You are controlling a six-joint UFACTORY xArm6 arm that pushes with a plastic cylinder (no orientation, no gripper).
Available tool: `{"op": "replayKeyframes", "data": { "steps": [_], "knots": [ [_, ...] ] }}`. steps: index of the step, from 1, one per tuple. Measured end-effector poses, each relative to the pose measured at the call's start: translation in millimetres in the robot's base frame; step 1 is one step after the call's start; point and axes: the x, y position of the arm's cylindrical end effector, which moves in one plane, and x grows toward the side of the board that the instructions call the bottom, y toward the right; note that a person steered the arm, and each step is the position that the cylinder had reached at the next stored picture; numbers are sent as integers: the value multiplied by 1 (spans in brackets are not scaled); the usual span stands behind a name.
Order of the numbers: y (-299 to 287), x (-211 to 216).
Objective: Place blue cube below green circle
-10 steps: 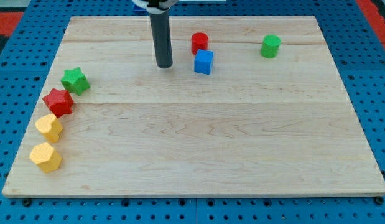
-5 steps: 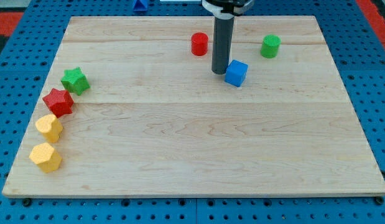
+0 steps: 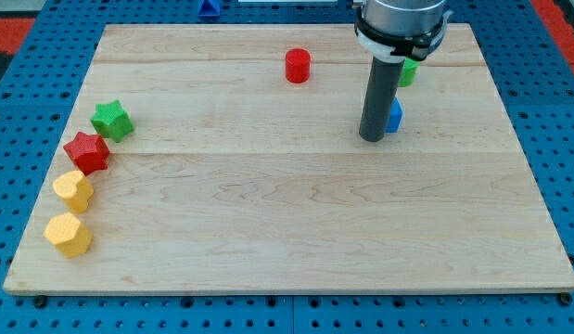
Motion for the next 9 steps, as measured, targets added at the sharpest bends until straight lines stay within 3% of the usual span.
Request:
{"op": "replayKeyframes", "data": {
  "steps": [2, 4, 5, 7, 9],
  "knots": [
    [-22, -13],
    [-16, -55],
    [22, -55],
    [1, -17],
    [78, -11]
  ]
}}
